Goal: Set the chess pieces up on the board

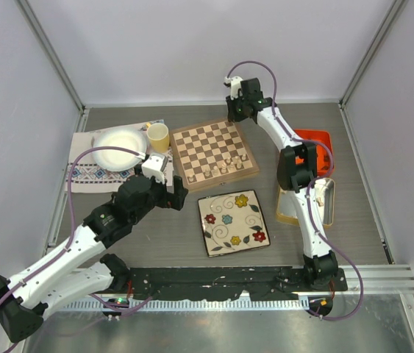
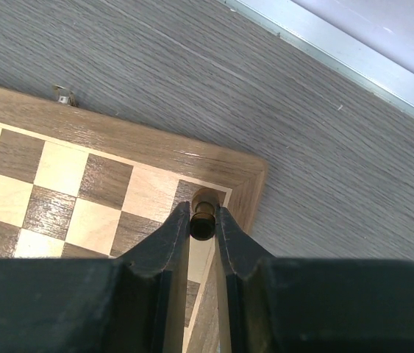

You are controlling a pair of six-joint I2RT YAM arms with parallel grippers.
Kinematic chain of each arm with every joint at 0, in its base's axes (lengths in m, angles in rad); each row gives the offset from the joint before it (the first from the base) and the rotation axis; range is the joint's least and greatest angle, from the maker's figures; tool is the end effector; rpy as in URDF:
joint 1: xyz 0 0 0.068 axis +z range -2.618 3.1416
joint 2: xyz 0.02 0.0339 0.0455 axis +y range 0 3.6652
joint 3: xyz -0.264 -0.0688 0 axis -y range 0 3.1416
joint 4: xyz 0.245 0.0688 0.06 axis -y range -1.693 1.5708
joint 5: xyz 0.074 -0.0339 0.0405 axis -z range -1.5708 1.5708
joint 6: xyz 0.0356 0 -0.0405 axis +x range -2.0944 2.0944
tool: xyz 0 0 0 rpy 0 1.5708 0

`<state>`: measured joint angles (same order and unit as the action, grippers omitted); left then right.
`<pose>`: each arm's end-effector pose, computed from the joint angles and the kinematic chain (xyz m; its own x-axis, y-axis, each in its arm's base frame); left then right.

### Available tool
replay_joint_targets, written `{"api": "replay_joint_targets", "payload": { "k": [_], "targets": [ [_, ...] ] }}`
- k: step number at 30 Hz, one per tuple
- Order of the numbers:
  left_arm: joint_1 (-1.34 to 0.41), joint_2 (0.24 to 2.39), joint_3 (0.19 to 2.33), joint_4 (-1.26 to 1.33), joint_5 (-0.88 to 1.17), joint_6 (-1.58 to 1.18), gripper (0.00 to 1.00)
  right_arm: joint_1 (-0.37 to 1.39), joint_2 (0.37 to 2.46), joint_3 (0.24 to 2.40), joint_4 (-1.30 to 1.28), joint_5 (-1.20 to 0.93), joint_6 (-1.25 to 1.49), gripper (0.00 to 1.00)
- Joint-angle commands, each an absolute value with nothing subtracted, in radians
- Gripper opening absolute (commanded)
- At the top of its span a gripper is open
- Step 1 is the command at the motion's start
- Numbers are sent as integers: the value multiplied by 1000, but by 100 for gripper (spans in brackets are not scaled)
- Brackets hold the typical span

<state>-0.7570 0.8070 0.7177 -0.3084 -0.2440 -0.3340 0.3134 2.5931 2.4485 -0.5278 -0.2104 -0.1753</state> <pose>0.1417 -0.1221 0.3000 -0.4314 -0.0301 -0.9017 0.3843 0.8981 -0.2138 0.5509 0.1863 0.2074 -0.5038 -0.3425 -0.7930 -0.5533 0.8330 -0.0083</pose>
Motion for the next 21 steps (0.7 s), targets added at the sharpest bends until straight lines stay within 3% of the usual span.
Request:
{"api": "replay_joint_targets", "payload": {
  "k": [1, 21],
  "targets": [
    [-752, 795, 719, -287, -252, -334, 100, 319, 2577, 2456, -485, -202, -189, 10],
    [-747, 787, 710, -282, -242, -341, 99, 333, 2568, 2434, -494, -201, -204, 14]
  ]
}}
